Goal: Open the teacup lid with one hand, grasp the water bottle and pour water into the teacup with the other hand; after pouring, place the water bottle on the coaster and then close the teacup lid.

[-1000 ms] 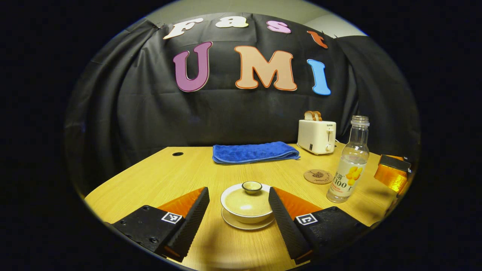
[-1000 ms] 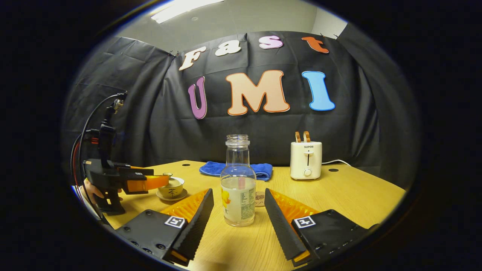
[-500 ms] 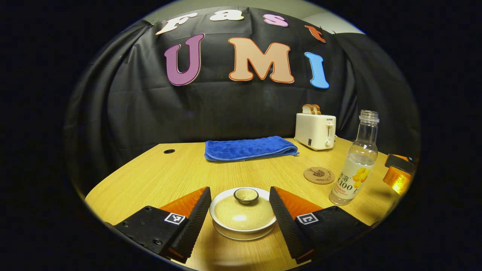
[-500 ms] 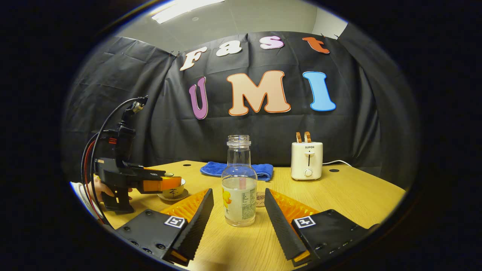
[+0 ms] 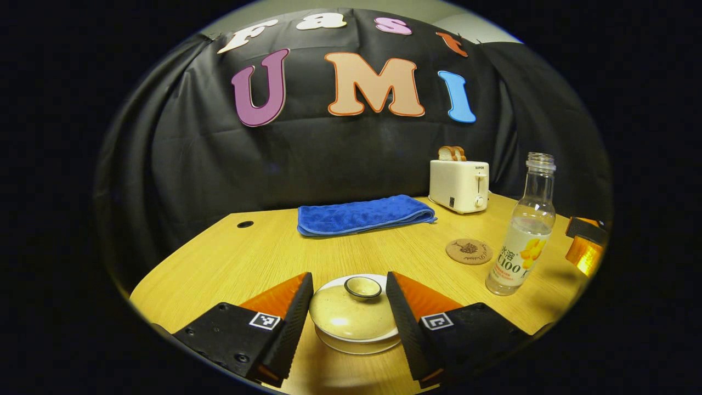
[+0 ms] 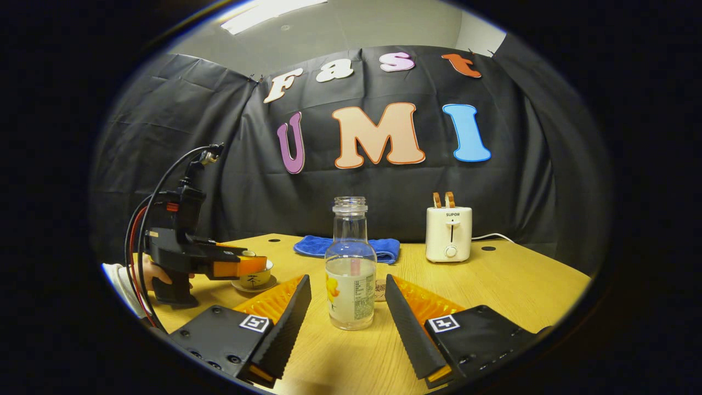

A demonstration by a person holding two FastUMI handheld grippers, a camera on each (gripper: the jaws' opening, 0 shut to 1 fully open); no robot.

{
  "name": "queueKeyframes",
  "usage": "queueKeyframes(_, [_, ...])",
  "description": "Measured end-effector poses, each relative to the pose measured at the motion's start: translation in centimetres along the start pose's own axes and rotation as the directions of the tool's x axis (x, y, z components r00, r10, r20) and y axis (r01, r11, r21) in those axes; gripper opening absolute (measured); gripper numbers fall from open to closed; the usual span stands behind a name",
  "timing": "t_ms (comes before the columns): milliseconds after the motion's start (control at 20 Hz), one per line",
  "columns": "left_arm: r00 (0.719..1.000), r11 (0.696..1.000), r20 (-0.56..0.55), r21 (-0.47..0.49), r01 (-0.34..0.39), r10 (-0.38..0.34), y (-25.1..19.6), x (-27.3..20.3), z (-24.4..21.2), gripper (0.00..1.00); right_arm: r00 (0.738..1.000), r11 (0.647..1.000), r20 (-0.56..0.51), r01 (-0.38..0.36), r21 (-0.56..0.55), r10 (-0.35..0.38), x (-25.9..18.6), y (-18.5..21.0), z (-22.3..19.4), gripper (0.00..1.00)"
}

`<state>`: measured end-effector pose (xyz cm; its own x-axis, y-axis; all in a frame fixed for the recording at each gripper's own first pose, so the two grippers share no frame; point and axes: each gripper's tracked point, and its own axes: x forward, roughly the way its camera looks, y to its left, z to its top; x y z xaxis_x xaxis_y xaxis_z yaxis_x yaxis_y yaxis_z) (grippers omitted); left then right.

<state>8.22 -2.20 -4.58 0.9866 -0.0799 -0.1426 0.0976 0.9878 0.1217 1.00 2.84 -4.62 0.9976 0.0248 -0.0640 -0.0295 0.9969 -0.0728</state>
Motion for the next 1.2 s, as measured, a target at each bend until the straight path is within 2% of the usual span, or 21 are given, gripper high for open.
queueKeyframes(350, [1.000,1.000,-0.001,0.004,-0.004,0.004,0.1,0.0,-0.1,0.78,1.000,1.000,0.000,-0.004,0.000,0.004,0.0,0.1,0.0,0.88])
queueKeyframes(550, [1.000,1.000,0.003,-0.002,-0.014,0.014,0.3,-0.2,0.0,0.82,1.000,1.000,0.001,-0.006,0.000,0.006,0.0,0.1,0.1,0.89])
queueKeyframes(700, [1.000,1.000,0.019,0.001,-0.020,0.020,0.3,-0.5,0.3,0.90,1.000,1.000,0.001,-0.007,0.000,0.007,0.1,0.0,0.0,0.88])
queueKeyframes(900, [0.999,0.999,0.035,0.042,-0.013,0.011,-0.2,-0.1,0.6,0.90,1.000,1.000,0.002,-0.008,0.000,0.008,0.1,0.0,0.1,0.88])
queueKeyframes(1050, [0.999,0.997,0.042,0.074,0.004,-0.007,-0.7,0.4,0.8,0.87,1.000,1.000,0.002,-0.011,0.000,0.011,0.1,0.0,0.1,0.88])
queueKeyframes(1150, [0.999,0.996,0.032,0.087,0.019,-0.022,-1.1,0.7,0.6,0.78,1.000,1.000,0.002,-0.013,0.000,0.013,0.1,0.0,0.1,0.88])
queueKeyframes(1200, [0.999,0.995,0.023,0.092,0.024,-0.026,-1.2,0.8,0.5,0.70,1.000,1.000,0.002,-0.013,0.000,0.013,0.2,0.0,0.0,0.89])
